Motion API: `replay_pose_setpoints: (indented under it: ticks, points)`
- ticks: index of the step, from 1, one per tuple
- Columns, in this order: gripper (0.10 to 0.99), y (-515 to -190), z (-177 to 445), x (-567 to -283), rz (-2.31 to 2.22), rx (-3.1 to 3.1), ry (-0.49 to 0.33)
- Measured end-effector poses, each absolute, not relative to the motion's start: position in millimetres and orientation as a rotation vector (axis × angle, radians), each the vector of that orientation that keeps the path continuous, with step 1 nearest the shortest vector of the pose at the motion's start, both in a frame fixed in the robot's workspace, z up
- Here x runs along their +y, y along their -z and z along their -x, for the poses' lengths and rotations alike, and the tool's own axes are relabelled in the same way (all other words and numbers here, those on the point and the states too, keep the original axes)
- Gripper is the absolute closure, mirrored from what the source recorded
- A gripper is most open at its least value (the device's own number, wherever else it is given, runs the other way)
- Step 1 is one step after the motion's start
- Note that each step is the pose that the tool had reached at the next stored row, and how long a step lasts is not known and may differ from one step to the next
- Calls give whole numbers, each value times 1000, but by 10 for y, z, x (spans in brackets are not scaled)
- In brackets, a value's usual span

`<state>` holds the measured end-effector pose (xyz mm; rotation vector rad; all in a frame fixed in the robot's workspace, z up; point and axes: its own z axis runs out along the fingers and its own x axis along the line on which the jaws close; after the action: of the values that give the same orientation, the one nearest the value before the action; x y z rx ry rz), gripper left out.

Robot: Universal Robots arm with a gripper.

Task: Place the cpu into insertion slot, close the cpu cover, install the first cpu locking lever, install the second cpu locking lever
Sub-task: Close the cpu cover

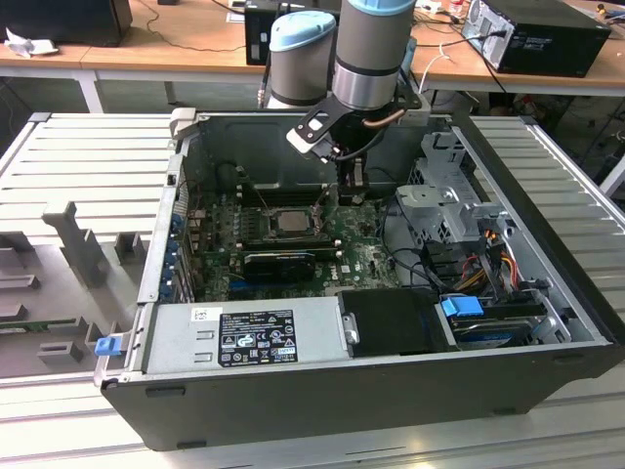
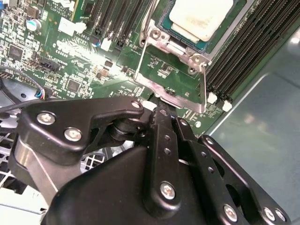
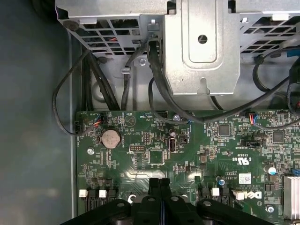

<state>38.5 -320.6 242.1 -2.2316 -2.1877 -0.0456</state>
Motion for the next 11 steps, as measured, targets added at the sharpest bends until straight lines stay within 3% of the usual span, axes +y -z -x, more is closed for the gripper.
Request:
replay_pose_setpoints:
  ticks: [11]
  points:
    - [980,-2421,-332,-3206,2232,-2188,46]
